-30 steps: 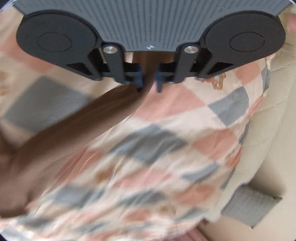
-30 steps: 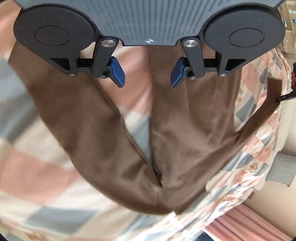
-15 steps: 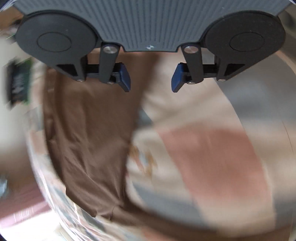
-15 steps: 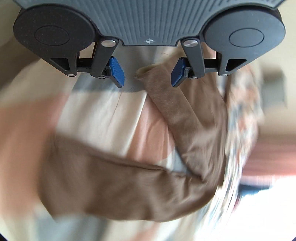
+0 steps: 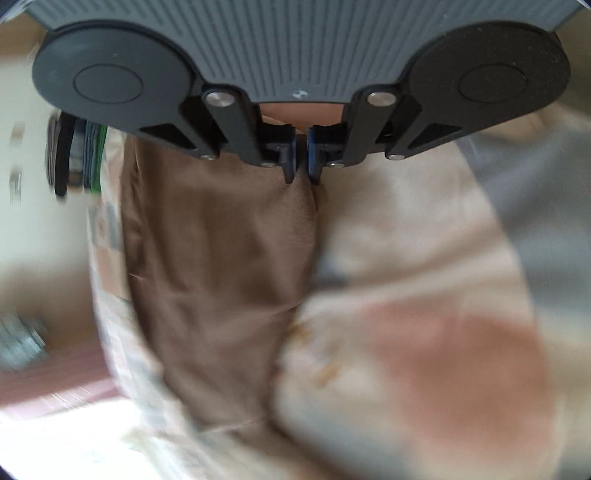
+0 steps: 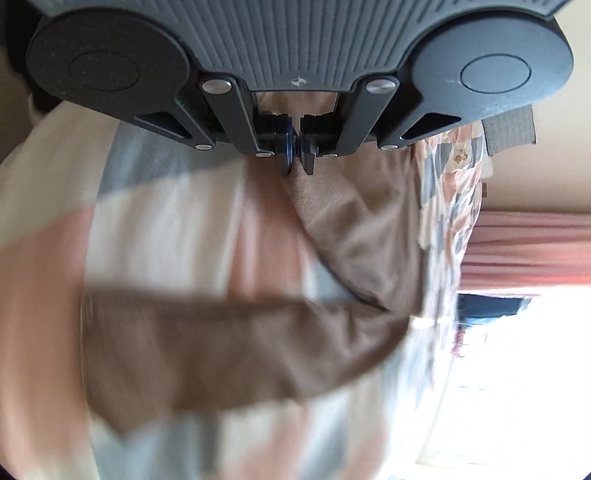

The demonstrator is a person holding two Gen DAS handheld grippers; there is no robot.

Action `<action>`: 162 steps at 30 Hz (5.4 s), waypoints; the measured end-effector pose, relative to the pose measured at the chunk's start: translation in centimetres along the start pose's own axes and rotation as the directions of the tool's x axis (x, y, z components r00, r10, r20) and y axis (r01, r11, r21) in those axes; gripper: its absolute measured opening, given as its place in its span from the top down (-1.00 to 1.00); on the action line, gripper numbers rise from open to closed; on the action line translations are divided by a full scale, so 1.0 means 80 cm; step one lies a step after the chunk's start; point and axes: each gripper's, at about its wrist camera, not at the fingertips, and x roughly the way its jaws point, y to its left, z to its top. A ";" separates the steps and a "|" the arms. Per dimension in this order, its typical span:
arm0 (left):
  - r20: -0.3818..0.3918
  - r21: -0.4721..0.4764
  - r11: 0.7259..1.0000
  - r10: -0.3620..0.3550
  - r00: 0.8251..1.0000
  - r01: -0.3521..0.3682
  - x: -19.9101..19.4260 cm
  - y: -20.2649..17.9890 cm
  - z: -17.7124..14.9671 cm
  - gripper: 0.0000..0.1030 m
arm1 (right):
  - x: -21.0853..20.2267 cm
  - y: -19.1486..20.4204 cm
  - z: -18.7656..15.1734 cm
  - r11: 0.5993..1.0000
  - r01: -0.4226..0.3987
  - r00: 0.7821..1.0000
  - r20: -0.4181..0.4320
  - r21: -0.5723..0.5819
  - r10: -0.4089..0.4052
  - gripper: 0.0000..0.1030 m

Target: Fold clothes

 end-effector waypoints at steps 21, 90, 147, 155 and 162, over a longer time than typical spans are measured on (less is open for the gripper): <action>-0.053 0.475 0.825 0.374 0.926 -0.306 -0.012 -0.056 -0.063 0.75 | -0.106 -0.057 0.070 0.973 0.230 0.955 0.191 -0.008 -0.225 -0.02; 0.017 -0.280 0.850 0.468 0.883 -0.445 -0.180 0.265 0.249 1.00 | 0.409 0.325 -0.077 0.607 0.260 0.865 -0.098 -0.751 -0.491 -0.29; 0.149 -0.166 0.724 0.690 0.708 -0.670 -0.143 0.267 0.189 0.97 | 0.291 0.232 -0.087 0.594 0.389 0.842 0.010 -0.704 -0.539 -0.56; 0.071 0.047 0.962 0.267 0.961 -0.270 -0.088 0.098 0.095 0.46 | 0.157 0.141 -0.041 0.619 0.460 0.842 0.091 -0.636 -0.532 -0.56; -0.103 0.118 0.971 0.218 0.970 -0.206 0.041 0.024 -0.020 0.25 | 0.104 0.028 -0.019 0.756 0.356 0.891 -0.044 -0.549 -0.451 -0.34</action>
